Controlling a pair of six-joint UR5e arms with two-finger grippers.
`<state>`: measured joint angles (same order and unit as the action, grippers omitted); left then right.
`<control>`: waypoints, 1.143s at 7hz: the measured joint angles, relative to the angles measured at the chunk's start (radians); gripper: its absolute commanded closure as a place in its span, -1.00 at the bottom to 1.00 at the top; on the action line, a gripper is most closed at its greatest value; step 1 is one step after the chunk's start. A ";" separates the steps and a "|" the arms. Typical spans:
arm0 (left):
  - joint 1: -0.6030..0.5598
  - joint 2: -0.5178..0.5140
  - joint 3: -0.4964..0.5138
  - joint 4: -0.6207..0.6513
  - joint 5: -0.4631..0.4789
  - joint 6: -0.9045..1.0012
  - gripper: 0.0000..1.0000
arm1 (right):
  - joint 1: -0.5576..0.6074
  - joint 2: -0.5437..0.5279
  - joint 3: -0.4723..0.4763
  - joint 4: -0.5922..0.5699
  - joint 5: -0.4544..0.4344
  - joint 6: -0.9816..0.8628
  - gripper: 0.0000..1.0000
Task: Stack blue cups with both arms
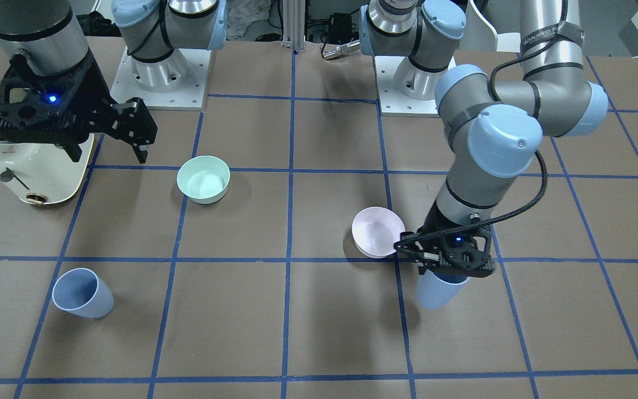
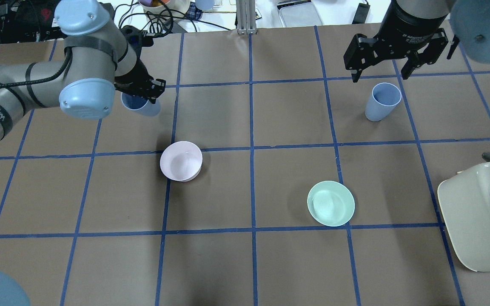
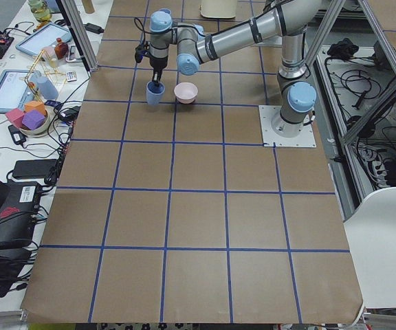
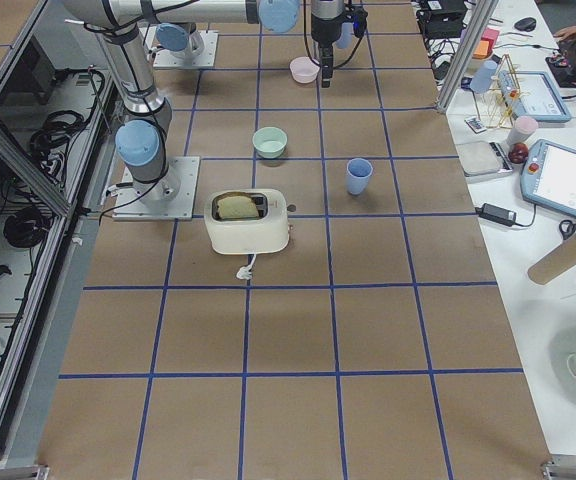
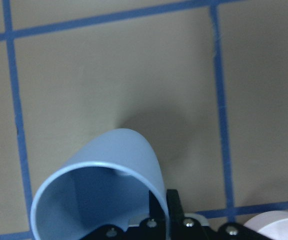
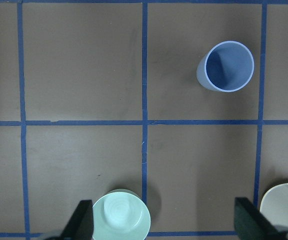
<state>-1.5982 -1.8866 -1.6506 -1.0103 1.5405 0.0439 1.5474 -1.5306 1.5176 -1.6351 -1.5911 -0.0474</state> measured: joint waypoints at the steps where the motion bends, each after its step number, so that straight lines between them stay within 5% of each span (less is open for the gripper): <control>1: -0.089 -0.020 0.060 -0.039 -0.011 -0.172 1.00 | -0.043 0.003 -0.001 -0.011 -0.004 -0.067 -1.00; 4: -0.268 -0.153 0.205 -0.064 -0.016 -0.507 1.00 | -0.241 0.102 0.001 -0.065 0.003 -0.327 -0.92; 8: -0.327 -0.369 0.483 -0.183 -0.005 -0.567 1.00 | -0.289 0.306 -0.004 -0.279 0.008 -0.374 -0.84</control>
<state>-1.9247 -2.2557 -1.1673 -1.1932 1.5356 -0.5228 1.2586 -1.2243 1.5139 -1.9146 -1.5834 -0.4219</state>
